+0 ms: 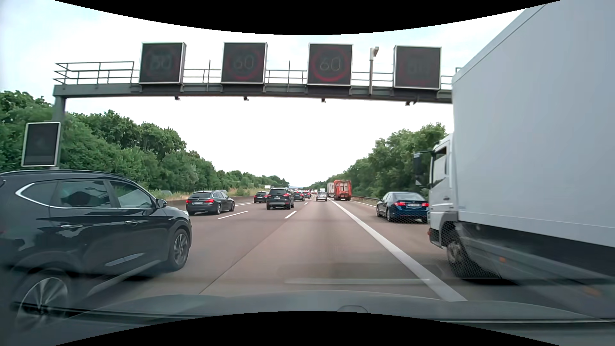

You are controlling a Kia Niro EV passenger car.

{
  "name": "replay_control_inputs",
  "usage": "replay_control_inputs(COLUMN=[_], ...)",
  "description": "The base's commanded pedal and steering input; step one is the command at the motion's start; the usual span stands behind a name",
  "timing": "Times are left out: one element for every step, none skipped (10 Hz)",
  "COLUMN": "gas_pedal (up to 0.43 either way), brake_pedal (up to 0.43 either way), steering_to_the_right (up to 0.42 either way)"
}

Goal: Follow the waypoints while adhering to traffic rules and regulations

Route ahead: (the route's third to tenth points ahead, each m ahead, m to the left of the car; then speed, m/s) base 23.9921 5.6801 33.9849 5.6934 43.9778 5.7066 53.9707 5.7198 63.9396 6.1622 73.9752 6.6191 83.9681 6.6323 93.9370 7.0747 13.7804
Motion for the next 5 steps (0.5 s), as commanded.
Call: replay_control_inputs(gas_pedal=[0.000,0.000,0.000,0.000,0.000], brake_pedal=[0.000,0.000,0.000,0.000,0.000], steering_to_the_right=[-0.003,-0.005,-0.005,-0.005,-0.005])
